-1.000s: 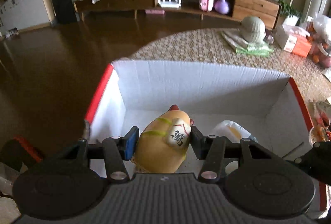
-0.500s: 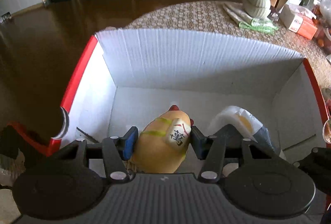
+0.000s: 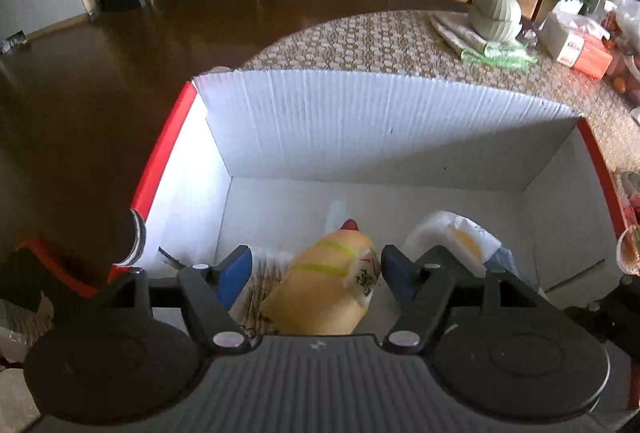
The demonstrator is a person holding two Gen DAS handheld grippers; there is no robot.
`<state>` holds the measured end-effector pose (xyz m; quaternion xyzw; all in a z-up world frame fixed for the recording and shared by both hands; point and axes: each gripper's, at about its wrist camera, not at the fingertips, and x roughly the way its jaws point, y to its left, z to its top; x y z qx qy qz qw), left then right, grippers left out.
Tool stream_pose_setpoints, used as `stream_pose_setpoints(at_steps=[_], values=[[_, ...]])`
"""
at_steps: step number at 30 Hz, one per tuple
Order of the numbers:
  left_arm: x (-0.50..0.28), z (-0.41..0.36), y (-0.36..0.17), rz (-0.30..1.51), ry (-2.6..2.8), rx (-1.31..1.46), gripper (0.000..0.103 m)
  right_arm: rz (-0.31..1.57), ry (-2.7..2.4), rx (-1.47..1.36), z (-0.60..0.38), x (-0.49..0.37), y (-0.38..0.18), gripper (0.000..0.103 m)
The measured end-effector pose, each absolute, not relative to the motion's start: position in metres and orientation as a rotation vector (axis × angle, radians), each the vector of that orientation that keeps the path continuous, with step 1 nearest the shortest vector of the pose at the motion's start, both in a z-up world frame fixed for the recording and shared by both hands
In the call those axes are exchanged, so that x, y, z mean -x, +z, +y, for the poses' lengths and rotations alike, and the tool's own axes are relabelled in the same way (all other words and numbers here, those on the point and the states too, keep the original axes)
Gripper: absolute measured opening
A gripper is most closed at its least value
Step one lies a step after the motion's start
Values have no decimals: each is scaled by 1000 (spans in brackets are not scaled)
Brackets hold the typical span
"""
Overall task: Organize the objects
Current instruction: 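Open left tool releasing egg toy in box while right tool releases white object, then withdraw both tools from the red box back over the table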
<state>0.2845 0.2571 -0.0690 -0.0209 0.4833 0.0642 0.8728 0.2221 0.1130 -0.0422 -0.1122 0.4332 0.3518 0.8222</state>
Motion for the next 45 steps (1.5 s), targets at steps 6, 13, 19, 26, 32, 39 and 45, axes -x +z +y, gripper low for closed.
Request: stream_pose_setpoints(at_steps=[6,13,19,26,32,39,45], values=[[-270,255,-51,935,135,63,71,876,771,252,108,-210,-29,61],[-251,248,-31,881,138,49,71,820,795,245,96,-194,-8,67],[-230,237,-13,830,126,53,71,772,812,233,78,-179,14,71],[-206,217,-4,800,96,55,71,725,825,221,53,-162,28,71],[-183,192,8,756,75,42,71,687,813,193,25,-147,36,73],[-158,159,14,718,51,31,80,652,786,158,-17,-132,37,82],[-144,127,9,700,12,31,81,647,762,118,-56,-124,31,92]])
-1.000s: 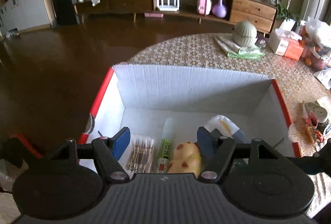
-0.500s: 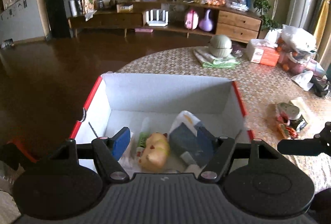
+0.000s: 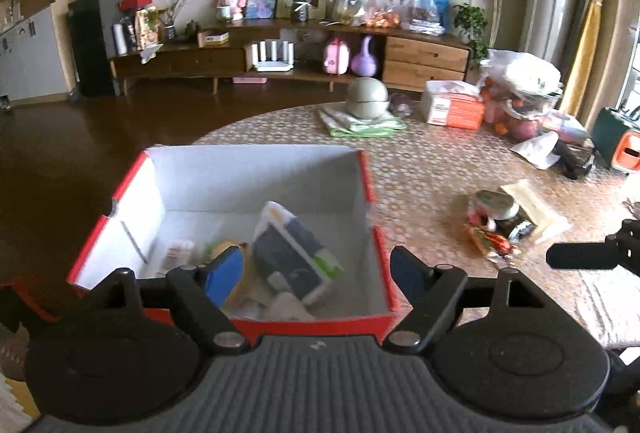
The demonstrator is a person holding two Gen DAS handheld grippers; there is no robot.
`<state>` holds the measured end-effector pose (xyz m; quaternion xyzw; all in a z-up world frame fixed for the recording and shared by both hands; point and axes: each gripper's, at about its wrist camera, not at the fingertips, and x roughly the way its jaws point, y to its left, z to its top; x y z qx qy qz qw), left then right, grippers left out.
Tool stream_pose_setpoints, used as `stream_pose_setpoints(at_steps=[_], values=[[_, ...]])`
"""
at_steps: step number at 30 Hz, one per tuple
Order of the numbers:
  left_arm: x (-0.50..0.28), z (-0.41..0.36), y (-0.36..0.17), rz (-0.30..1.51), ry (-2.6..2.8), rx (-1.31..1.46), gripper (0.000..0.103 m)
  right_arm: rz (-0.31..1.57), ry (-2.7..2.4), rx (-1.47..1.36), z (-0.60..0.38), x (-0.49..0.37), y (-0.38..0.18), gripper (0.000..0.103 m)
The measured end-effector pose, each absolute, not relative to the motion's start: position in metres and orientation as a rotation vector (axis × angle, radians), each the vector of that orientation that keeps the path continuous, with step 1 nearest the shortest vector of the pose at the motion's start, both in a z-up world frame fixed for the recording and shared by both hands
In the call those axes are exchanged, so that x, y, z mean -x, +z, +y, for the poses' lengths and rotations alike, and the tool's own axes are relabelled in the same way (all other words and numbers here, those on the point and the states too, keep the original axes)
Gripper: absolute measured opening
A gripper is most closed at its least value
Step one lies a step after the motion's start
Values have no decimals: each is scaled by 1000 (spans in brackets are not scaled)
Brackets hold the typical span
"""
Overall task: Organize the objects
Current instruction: 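Withdraw both tools from the red box back over the table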
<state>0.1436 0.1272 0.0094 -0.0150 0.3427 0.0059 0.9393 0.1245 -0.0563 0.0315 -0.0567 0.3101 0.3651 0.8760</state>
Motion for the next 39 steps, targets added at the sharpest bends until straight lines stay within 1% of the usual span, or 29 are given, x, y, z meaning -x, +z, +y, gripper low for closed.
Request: stream_pose_setpoints(at_steps=[2,3,10,21,24,25,27,39], values=[[-141,115,6,696,-4,26,82,636,744,110,-71,-123,29,98],[-140,110,5,693,-13,24,83,629,730,103,-79,-122,27,102],[-140,66,-7,696,-77,21,84,638,636,95,-126,-123,10,103],[-164,14,-32,748,-145,29,84,664,468,61,-205,-146,-12,103],[-173,2,-40,760,-149,17,93,667,434,66,-219,-154,-16,103],[-177,-2,-43,760,-150,17,98,667,424,67,-223,-157,-18,102],[-184,-6,-46,761,-140,18,101,668,412,73,-229,-163,-20,102],[-258,-30,-91,830,-60,0,101,701,316,75,-259,-216,-45,101]])
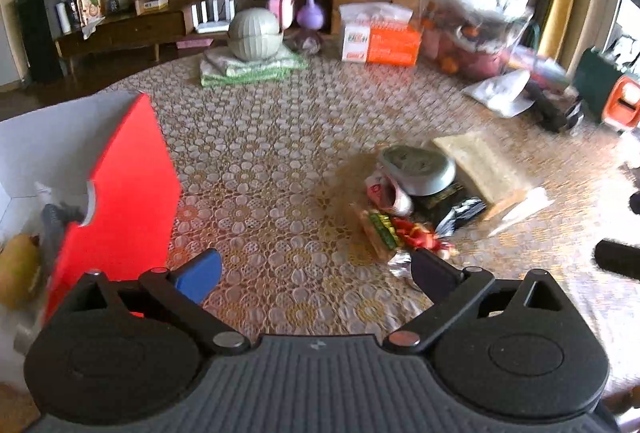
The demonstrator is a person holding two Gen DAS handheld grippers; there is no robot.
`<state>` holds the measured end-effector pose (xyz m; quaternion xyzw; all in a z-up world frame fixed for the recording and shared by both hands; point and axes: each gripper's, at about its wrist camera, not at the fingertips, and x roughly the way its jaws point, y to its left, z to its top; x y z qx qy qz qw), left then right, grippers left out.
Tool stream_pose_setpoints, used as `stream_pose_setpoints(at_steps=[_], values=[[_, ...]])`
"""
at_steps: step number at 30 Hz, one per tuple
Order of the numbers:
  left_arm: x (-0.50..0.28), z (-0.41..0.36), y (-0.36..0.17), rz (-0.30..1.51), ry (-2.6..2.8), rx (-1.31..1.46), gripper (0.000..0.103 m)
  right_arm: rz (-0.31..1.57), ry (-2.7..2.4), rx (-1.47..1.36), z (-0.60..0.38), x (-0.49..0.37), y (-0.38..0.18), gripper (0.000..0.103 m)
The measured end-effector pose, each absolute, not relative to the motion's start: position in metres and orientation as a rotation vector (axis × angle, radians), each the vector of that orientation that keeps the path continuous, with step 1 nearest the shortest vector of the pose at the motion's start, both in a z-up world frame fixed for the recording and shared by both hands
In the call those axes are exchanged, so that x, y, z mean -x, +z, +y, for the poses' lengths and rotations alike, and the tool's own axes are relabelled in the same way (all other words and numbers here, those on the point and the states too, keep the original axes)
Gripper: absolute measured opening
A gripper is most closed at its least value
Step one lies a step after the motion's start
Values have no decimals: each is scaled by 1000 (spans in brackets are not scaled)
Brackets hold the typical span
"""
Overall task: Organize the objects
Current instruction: 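Withdraw both tools from the red box back over the table, then move left tool to green snack stick while right tool approaches bagged bread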
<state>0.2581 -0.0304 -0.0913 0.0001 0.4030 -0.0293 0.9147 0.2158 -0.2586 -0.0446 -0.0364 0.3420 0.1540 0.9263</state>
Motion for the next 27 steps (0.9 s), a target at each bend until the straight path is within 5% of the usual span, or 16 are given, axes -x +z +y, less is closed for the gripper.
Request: stream_pose_setpoints(at_steps=[27], values=[[-317,-59,-139,860,-14,-32,101,778,232,88,-252,-325,-95,98]])
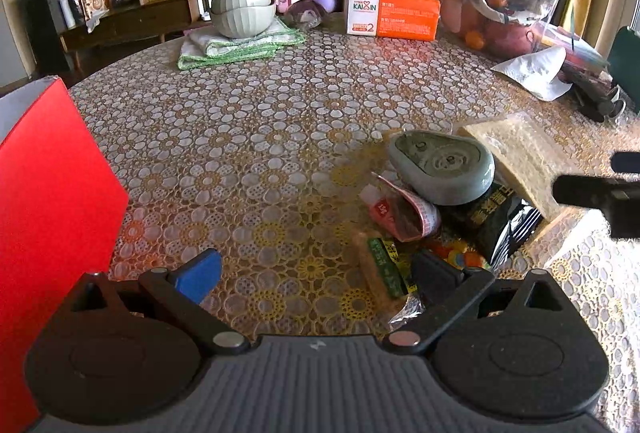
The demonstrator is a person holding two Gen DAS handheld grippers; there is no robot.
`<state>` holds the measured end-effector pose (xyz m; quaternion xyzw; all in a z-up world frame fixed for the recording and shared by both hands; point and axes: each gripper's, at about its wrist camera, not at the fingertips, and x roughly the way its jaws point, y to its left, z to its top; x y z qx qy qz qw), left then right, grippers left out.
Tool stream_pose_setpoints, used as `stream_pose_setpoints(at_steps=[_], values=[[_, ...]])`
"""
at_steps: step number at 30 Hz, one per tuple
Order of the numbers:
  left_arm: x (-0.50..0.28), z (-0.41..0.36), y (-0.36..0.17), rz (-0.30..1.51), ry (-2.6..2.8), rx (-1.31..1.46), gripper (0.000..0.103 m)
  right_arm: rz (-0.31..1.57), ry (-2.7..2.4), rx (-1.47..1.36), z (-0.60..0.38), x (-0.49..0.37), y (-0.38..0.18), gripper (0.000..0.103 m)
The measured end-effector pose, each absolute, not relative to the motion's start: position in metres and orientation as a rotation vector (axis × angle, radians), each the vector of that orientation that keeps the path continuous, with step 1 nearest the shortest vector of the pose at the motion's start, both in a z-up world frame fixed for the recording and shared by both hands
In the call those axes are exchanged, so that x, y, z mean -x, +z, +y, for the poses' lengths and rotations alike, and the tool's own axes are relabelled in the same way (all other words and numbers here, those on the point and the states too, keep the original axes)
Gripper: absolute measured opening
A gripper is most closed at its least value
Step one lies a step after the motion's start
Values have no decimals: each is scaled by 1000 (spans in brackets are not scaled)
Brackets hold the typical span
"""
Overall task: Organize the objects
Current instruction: 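Move left tool to green snack stick while right tool approaches bagged bread, then close left tool on snack stick while right tool grasps bagged bread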
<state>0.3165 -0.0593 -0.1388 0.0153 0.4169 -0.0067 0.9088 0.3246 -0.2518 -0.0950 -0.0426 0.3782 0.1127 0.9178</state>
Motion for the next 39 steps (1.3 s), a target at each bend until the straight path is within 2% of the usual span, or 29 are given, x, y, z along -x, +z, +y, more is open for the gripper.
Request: stream_pose_setpoints(at_steps=[10,13,15,18,20,22,26,39], values=[[-312,-66,-144,833,-4,-83,101,854,244,33,-235,-351,-115,98],[-309,-67,-143,819,-5,-86,97,858,241,25,-233,-352,-117,95],[-307,-67,-142,813,-21,-75,89,858,242,22,-232,-353,-118,93],[-302,-72,-140,799,-66,-81,67,869,255,2,-233,-354,-118,86],[-300,-76,-139,796,-99,-74,46,864,258,10,-231,-352,-117,83],[-298,-78,-138,799,-113,-68,40,857,257,18,-230,-350,-115,77],[-298,-79,-137,802,-126,-58,21,853,256,24,-231,-348,-111,74],[-281,-60,-117,800,-131,1,20,815,228,-12,-243,-307,-83,72]])
